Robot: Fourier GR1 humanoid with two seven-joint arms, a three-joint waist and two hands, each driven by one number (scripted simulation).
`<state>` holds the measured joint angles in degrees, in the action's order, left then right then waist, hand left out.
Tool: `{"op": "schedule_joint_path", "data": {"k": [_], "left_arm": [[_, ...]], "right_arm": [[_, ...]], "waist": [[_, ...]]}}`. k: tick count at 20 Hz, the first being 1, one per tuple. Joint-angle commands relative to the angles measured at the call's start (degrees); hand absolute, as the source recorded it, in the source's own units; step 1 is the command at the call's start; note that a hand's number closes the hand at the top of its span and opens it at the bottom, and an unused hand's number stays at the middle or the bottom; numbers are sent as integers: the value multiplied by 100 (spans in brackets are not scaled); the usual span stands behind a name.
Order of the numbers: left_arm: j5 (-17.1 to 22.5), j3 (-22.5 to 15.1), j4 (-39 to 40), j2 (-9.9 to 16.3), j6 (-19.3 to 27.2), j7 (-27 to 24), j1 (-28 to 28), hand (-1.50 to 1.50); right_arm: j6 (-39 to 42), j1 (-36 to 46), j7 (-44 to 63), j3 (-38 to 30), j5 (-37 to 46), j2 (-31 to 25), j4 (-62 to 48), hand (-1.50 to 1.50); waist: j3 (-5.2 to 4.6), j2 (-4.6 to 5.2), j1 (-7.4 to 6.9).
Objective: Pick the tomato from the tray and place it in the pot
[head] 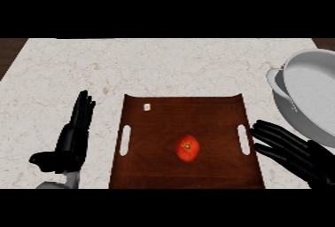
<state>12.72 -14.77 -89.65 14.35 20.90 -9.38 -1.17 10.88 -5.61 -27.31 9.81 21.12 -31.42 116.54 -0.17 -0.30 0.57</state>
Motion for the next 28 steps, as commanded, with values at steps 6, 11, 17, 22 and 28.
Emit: {"op": "schedule_joint_path", "data": {"k": [6,11,17,22,28], "left_arm": [[-109,28,-252,2,-127,135,10,0],[-278,69,72,-339,-180,-136,46,0],[-430,114,-241,-333,-156,200,63,0],[-412,349,-475,-267,-482,291,301,0],[-700,378,-596,-586,-477,465,330,0]], "right_arm": [[388,373,2260,1585,1901,567,295,-150],[840,945,2693,1810,2122,1174,-149,-150],[643,736,3022,2150,3023,1414,-680,-150],[804,1145,2452,1579,2836,1568,-1500,-150],[811,933,2512,1828,3317,1943,-1303,-150]], "waist": [[14,25,-96],[15,31,-83],[17,25,-68],[18,28,-83],[17,26,-68]]}}
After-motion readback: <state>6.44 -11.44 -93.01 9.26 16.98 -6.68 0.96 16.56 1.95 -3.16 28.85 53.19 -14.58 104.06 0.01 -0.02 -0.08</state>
